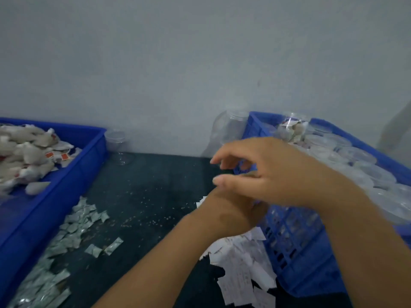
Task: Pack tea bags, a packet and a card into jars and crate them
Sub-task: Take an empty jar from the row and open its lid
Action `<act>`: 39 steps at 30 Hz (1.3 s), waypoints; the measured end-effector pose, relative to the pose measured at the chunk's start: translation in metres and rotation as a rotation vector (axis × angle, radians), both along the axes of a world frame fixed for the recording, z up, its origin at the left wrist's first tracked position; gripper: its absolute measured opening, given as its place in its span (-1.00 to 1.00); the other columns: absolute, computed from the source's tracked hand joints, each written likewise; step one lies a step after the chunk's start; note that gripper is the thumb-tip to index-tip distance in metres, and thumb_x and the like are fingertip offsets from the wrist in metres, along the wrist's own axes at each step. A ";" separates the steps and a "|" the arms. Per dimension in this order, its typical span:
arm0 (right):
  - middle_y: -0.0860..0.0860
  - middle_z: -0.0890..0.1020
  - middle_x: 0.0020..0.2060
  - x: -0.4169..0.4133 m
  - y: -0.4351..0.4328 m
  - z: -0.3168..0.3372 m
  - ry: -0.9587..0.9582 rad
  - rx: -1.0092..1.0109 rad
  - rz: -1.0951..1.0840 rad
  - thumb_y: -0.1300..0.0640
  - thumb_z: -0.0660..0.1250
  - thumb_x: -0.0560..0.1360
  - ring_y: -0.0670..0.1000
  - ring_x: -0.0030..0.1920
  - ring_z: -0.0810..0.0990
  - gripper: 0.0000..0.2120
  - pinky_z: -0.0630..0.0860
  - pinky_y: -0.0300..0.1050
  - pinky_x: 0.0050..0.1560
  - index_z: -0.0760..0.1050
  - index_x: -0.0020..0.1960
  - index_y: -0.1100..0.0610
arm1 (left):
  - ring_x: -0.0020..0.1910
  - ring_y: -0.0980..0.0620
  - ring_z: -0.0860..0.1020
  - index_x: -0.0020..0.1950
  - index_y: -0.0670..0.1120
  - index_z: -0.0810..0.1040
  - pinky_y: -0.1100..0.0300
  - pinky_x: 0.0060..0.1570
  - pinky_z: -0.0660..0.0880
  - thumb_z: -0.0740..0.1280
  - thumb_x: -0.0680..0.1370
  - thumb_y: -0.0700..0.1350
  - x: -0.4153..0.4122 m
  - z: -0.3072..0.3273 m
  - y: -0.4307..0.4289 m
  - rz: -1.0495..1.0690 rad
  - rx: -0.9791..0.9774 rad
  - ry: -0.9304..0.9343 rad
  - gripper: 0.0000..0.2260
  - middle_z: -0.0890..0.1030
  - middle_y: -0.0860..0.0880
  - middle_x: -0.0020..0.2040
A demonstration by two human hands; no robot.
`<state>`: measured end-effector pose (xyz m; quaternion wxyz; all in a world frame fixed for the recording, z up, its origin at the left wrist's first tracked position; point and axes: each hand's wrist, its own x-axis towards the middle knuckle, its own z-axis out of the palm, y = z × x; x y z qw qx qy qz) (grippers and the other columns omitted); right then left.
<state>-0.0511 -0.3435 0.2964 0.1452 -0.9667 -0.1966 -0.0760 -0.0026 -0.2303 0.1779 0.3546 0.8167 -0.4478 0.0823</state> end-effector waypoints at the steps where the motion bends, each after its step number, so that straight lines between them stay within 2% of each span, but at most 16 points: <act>1: -0.32 0.67 0.08 -0.006 0.012 -0.020 -0.028 0.021 0.028 -0.38 0.27 0.58 -0.32 0.16 0.60 -0.58 0.51 -0.38 0.19 0.61 0.31 -0.22 | 0.11 -0.12 0.46 0.36 -0.32 0.52 0.23 0.11 0.49 0.42 0.56 -0.23 0.000 -0.008 0.020 0.027 -0.022 0.083 -0.62 0.61 -0.35 0.22; 2: -0.29 0.66 0.10 -0.010 0.023 -0.041 -0.046 0.066 0.050 -0.34 0.28 0.59 -0.27 0.16 0.61 -0.60 0.52 -0.34 0.19 0.61 0.32 -0.19 | 0.12 -0.07 0.44 0.28 -0.18 0.59 0.44 -0.04 0.46 0.43 0.55 -0.22 0.003 -0.016 0.039 0.051 -0.016 0.158 -0.70 0.66 -0.23 0.14; 4: -0.27 0.63 0.10 -0.011 0.045 -0.086 -0.050 0.191 0.083 -0.23 0.35 0.63 -0.19 0.14 0.60 -0.66 0.53 -0.28 0.17 0.62 0.30 -0.10 | -0.15 -0.01 0.55 -0.06 0.26 0.52 0.40 -0.27 0.41 0.35 0.58 -0.08 0.012 -0.036 0.077 0.161 0.086 0.210 -0.81 0.61 0.12 -0.12; 6: -0.27 0.60 0.19 -0.003 0.059 -0.134 -0.015 0.287 0.047 -0.15 0.42 0.64 -0.20 0.22 0.56 -0.67 0.48 -0.29 0.28 0.60 0.35 -0.07 | -0.26 0.10 0.54 -0.25 0.18 0.44 0.20 -0.30 0.43 0.27 0.62 -0.01 0.025 -0.064 0.111 0.328 0.198 0.181 -0.76 0.55 0.13 -0.27; 8: -0.33 0.51 0.35 0.009 0.068 -0.176 0.081 0.324 -0.044 -0.20 0.43 0.64 -0.36 0.36 0.43 -0.53 0.38 -0.35 0.40 0.47 0.51 -0.14 | -0.30 0.12 0.53 -0.25 0.10 0.46 0.10 -0.29 0.44 0.25 0.67 0.07 0.033 -0.099 0.148 0.480 0.186 0.174 -0.71 0.56 0.10 -0.31; 11: -0.40 0.40 0.42 0.033 0.079 -0.220 0.231 0.406 -0.139 -0.26 0.44 0.62 -0.52 0.37 0.32 -0.38 0.29 -0.57 0.30 0.31 0.61 -0.25 | -0.36 0.14 0.49 -0.29 0.05 0.46 0.18 -0.34 0.39 0.27 0.67 0.12 0.037 -0.146 0.190 0.640 0.137 0.189 -0.65 0.51 0.10 -0.38; 13: -0.37 0.43 0.42 0.057 0.088 -0.232 0.275 0.480 -0.199 -0.27 0.45 0.60 -0.40 0.42 0.40 -0.37 0.39 -0.47 0.31 0.30 0.60 -0.26 | -0.38 0.15 0.48 -0.29 0.06 0.46 0.19 -0.36 0.39 0.28 0.66 0.14 0.039 -0.163 0.203 0.673 0.078 0.177 -0.65 0.49 0.11 -0.40; 16: -0.21 0.49 0.45 0.110 0.110 -0.235 0.331 0.514 -0.230 -0.25 0.46 0.60 -0.21 0.41 0.48 -0.36 0.48 -0.12 0.45 0.34 0.61 -0.17 | -0.35 0.13 0.51 -0.28 0.06 0.45 0.17 -0.37 0.42 0.22 0.63 0.24 0.045 -0.170 0.208 0.665 -0.022 0.212 -0.63 0.51 0.10 -0.39; 21: -0.04 0.50 0.49 0.219 0.161 -0.229 0.402 0.569 -0.239 -0.21 0.53 0.57 0.00 0.48 0.51 -0.26 0.47 -0.11 0.36 0.35 0.62 0.00 | -0.36 0.08 0.52 -0.29 0.04 0.42 0.18 -0.38 0.39 0.20 0.58 0.34 0.052 -0.174 0.212 0.654 -0.110 0.273 -0.57 0.54 0.12 -0.34; 24: 0.05 0.41 0.62 0.280 0.192 -0.231 0.387 0.681 -0.298 -0.17 0.58 0.54 0.08 0.57 0.44 -0.12 0.45 -0.04 0.46 0.23 0.68 0.07 | -0.32 0.13 0.53 -0.25 0.06 0.45 0.26 -0.37 0.39 0.17 0.54 0.40 0.053 -0.179 0.211 0.659 -0.099 0.286 -0.56 0.56 0.18 -0.29; 27: 0.07 0.21 0.72 0.328 0.215 -0.236 0.381 0.806 -0.319 -0.09 0.59 0.55 0.12 0.67 0.29 0.03 0.33 0.01 0.55 0.01 0.76 0.08 | -0.26 0.17 0.55 -0.20 0.09 0.48 0.35 -0.38 0.36 0.16 0.51 0.44 0.055 -0.181 0.212 0.663 -0.125 0.306 -0.56 0.58 0.23 -0.23; 30: 0.07 0.14 0.75 0.361 0.230 -0.239 0.402 0.956 -0.311 0.04 0.53 0.62 0.14 0.69 0.24 0.05 0.29 0.08 0.63 -0.18 0.78 0.06 | -0.28 0.18 0.55 -0.21 0.05 0.47 0.37 -0.38 0.32 0.17 0.54 0.41 0.058 -0.181 0.214 0.650 -0.134 0.308 -0.56 0.57 0.17 -0.27; 32: 0.10 0.25 0.69 0.375 0.239 -0.240 0.380 0.980 -0.325 0.04 0.55 0.61 0.15 0.63 0.34 -0.03 0.37 0.13 0.61 -0.04 0.76 0.05 | -0.31 0.15 0.53 -0.20 -0.02 0.44 0.29 -0.35 0.34 0.14 0.58 0.37 0.060 -0.180 0.215 0.636 -0.126 0.293 -0.53 0.55 0.09 -0.31; 35: 0.11 0.40 0.47 0.381 0.244 -0.239 0.269 0.723 -0.412 -0.16 0.65 0.46 0.19 0.50 0.42 -0.16 0.44 0.14 0.52 0.33 0.57 0.06 | -0.28 0.14 0.54 -0.17 -0.03 0.47 0.15 -0.27 0.46 0.07 0.62 0.34 0.061 -0.179 0.217 0.636 -0.096 0.280 -0.51 0.56 0.07 -0.30; 37: 0.09 0.45 0.43 0.375 0.243 -0.239 0.263 0.745 -0.381 -0.16 0.68 0.41 0.14 0.42 0.47 -0.19 0.49 0.07 0.41 0.34 0.46 0.07 | -0.25 0.16 0.56 -0.11 0.04 0.49 0.18 -0.28 0.46 0.04 0.63 0.32 0.061 -0.178 0.217 0.646 -0.108 0.308 -0.57 0.59 0.13 -0.26; 39: 0.05 0.48 0.43 0.358 0.242 -0.238 0.315 0.892 -0.314 -0.10 0.69 0.43 0.05 0.32 0.52 -0.24 0.49 -0.04 0.26 0.28 0.39 0.01 | -0.24 0.19 0.57 -0.05 0.14 0.48 0.26 -0.31 0.40 0.05 0.62 0.29 0.061 -0.178 0.217 0.653 -0.114 0.336 -0.67 0.60 0.20 -0.23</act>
